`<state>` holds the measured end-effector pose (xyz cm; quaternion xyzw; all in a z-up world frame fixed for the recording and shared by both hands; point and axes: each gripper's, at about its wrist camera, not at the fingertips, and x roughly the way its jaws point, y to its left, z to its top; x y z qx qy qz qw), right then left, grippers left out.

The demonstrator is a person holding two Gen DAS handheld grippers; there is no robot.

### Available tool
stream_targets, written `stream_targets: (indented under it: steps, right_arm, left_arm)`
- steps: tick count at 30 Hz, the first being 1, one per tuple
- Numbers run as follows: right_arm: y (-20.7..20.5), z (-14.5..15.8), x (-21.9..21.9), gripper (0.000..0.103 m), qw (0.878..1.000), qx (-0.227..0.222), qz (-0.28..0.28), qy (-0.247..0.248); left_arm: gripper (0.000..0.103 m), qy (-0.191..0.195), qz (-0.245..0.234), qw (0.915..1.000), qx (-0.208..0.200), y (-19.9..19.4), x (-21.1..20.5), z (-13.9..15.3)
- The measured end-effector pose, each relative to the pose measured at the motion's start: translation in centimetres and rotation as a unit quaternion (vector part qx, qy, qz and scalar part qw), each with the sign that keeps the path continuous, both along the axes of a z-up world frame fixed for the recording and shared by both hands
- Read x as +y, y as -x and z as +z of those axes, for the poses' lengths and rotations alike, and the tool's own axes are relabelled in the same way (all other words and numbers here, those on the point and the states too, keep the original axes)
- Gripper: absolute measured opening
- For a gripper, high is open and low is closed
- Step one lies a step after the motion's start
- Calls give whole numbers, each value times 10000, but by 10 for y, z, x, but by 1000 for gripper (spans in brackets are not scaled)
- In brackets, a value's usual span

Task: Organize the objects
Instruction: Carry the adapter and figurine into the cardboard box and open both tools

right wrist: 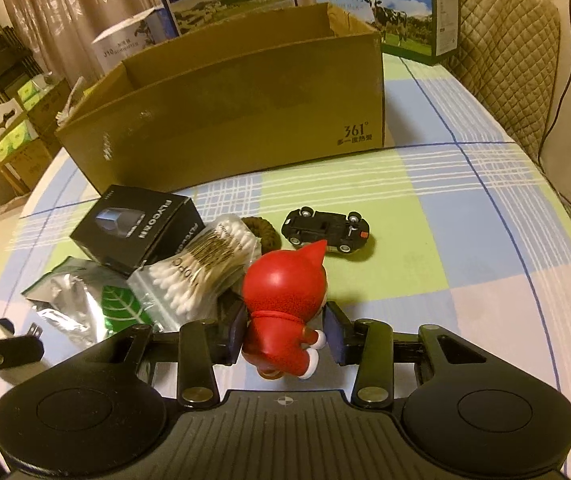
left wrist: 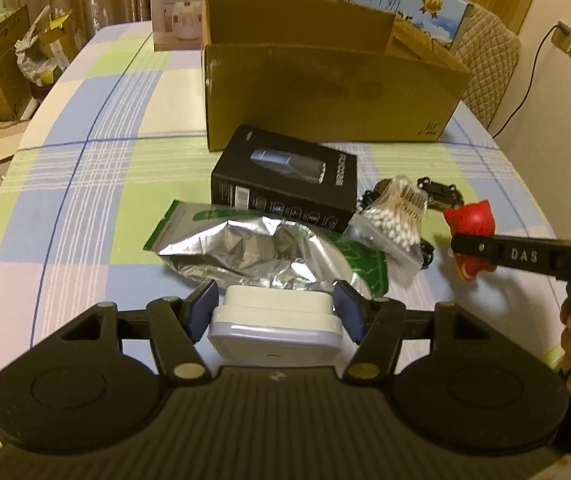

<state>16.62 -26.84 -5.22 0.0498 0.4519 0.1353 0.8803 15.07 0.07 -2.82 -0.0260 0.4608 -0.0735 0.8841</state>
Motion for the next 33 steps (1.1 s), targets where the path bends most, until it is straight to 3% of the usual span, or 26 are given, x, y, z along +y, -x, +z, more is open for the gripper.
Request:
stream_targets:
  steps: [21, 33]
  right_arm:
    - [26, 54, 8, 39, 9988, -374, 272, -135]
    - [-6, 98, 22, 39, 9961, -652, 507, -304]
  left_arm:
    - [59, 154, -172, 9992, -335, -1, -4, 45]
    - [59, 314, -273, 9975, -564, -43, -10, 85]
